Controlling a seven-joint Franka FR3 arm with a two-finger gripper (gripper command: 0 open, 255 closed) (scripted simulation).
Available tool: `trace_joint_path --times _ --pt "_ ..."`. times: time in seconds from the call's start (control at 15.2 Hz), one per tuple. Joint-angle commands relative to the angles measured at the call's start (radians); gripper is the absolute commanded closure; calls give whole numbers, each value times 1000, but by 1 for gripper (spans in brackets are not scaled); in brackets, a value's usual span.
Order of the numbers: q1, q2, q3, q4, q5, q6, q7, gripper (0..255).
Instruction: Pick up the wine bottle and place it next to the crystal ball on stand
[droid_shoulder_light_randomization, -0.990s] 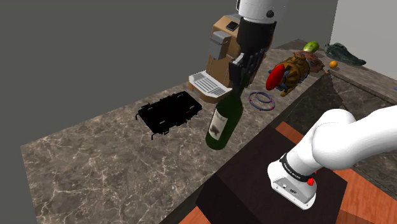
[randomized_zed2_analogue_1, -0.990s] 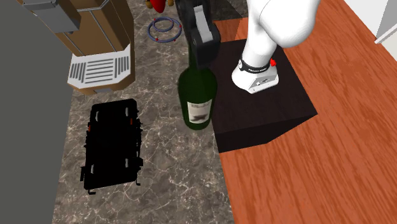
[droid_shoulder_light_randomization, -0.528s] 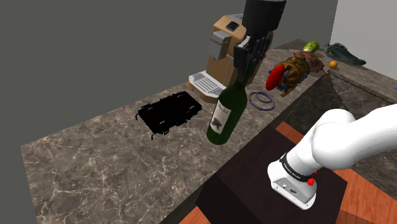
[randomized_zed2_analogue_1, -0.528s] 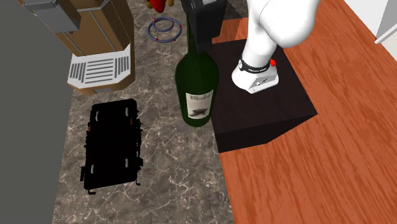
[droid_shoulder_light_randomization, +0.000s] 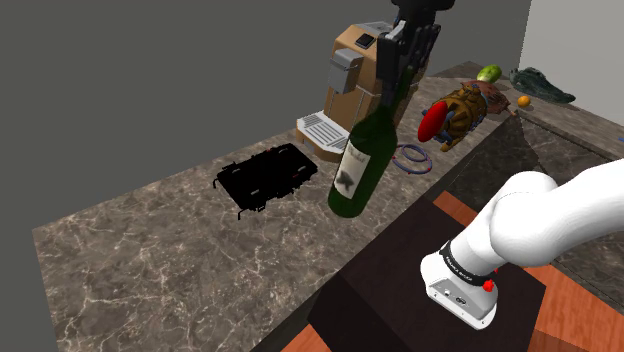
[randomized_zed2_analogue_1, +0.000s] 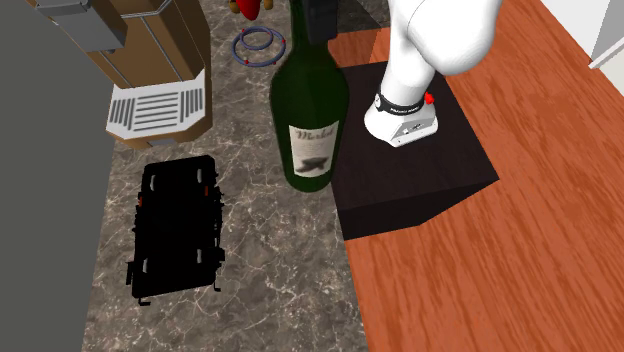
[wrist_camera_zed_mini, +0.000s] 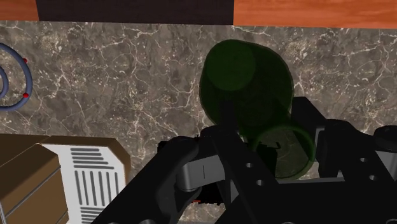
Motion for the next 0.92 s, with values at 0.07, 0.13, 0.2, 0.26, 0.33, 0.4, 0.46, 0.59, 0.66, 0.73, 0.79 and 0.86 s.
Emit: trace_joint_path --times 0.07,0.13,0.2,0.26,0.33,0.4,0.46,0.59,0.66,0.73,0.79,0.86 --pt "-2 17 -2 58 -4 -42 6 255" --pt "-3 24 -2 79 -5 -55 9 255" --pt "-4 32 -1 100 -6 -68 11 255" --pt "-5 40 -1 122 -8 -82 14 255" --pt "-5 49 0 144 -9 -96 17 255" --pt "-6 58 0 166 -10 -109 20 255" --pt "-7 67 1 189 -12 -123 24 255" --pt "-8 86 3 236 -15 -151 30 255" --pt "-9 96 5 260 -16 -166 34 255" --pt "-10 107 6 285 -18 -180 38 255" --pt "-10 118 8 311 -19 -195 42 255" --pt "-11 129 9 337 -21 -210 47 255"
